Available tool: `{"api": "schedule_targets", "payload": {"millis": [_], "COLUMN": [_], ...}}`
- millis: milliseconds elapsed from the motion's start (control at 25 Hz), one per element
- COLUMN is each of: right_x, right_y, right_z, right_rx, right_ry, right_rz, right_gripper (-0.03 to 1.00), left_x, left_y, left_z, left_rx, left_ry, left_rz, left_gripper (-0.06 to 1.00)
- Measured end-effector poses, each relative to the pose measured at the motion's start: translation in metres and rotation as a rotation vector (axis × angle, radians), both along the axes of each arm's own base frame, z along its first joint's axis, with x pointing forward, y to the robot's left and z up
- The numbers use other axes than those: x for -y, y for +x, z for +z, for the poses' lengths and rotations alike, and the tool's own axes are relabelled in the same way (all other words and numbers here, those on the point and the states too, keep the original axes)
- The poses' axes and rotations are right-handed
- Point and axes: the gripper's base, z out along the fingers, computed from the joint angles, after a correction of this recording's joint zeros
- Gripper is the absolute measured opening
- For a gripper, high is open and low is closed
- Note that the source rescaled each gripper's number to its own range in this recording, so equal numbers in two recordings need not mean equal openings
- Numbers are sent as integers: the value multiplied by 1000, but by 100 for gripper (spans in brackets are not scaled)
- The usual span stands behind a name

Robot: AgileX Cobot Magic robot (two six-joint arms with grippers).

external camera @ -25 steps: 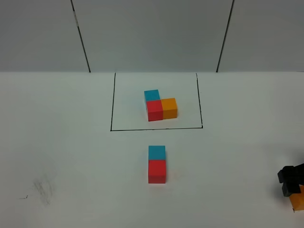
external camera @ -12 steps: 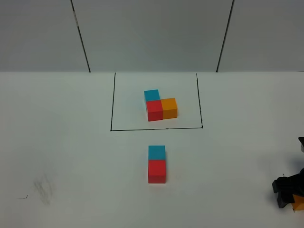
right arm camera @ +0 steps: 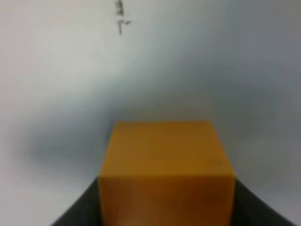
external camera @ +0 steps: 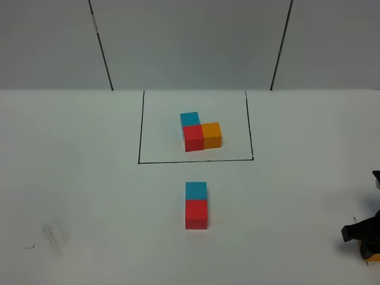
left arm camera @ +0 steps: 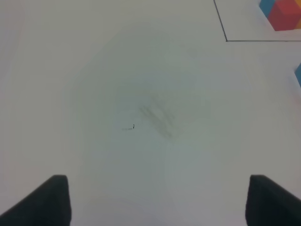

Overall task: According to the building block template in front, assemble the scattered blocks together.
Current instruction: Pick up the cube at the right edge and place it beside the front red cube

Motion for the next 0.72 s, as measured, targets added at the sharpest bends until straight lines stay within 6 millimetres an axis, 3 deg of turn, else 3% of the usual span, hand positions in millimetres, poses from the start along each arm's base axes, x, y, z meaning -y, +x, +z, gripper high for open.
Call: {"api": "schedule_targets", "payload": {"millis": [200, 400, 560, 720], "right_x": [2, -13, -46, -89], "right_y": [-1, 8, 23, 30], "right_z": [5, 52, 87, 102], "right_rx": [-10, 17, 54, 61], "right_ry": [-27, -52, -77, -122], "right_rz": [56, 239, 577, 1062], "right_gripper": [20, 20, 20, 20], "left_x": [0, 0, 0, 0], "left_y": [0, 0, 0, 0], "left_z": [0, 0, 0, 0], "left_rx": [0, 0, 0, 0], "left_ry": [0, 0, 0, 0], "left_rz": [0, 0, 0, 0], "left_gripper": [79, 79, 79, 79]}}
